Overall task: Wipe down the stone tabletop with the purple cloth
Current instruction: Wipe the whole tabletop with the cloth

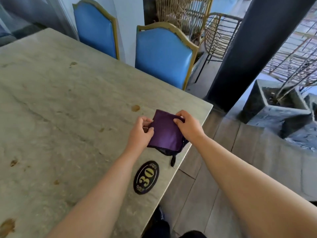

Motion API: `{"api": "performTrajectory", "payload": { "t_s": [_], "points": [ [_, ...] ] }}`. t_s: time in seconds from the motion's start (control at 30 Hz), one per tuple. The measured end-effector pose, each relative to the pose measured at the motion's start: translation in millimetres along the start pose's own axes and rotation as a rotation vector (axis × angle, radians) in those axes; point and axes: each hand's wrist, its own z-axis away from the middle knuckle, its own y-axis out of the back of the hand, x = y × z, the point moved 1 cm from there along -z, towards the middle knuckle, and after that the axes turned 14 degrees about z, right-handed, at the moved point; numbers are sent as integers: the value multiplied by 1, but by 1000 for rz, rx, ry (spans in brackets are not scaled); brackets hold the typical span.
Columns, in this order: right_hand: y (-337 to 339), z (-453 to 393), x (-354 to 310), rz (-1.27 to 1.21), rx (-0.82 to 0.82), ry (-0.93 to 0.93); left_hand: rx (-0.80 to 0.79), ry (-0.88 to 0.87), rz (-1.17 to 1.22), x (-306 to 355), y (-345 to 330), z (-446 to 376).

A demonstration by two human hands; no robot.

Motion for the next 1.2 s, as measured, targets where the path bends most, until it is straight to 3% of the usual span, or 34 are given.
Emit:
{"api": "performTrajectory", "payload": {
  "t_s": [0.13,0.27,0.37,0.43,0.5,0.57,0.7,0.77,0.83,0.9,0.97,1.03,1.1,1.2],
  "points": [
    [-8,-28,6,131,-10,29,-17,-5,-41,-14,-10,-25],
    [-38,-21,5,611,118,189,93,-23,-246,-27,-4,-36],
    [-69,-4,5,699,26,390,267,-32,-472,-44,8,-40],
    [-78,-10,13,749,-90,437,338,-27,-627,-57,17,-38],
    [-71,-33,19,784,-95,462,351,-4,-735,-67,24,-33],
    [-61,-69,20,815,-84,435,333,32,-801,-70,27,-28],
    [-58,-145,-1,784,-59,179,333,57,-845,-68,25,-29],
    [-72,-160,-26,775,-81,207,344,59,-825,-68,26,-31],
    [-91,-144,-48,830,-128,484,379,31,-748,-67,27,-28],
    [-108,-109,-57,838,-170,886,512,42,-693,-65,31,-23],
    [-111,-89,-48,798,-229,1231,683,168,-685,-65,42,-13],
    [-106,-105,-41,757,-272,1435,758,340,-708,-71,55,4],
    [-105,-135,-47,789,-207,1402,743,446,-758,-76,65,18],
    [-119,-170,-82,862,-123,1008,736,478,-782,-77,68,24]
  ]
}}
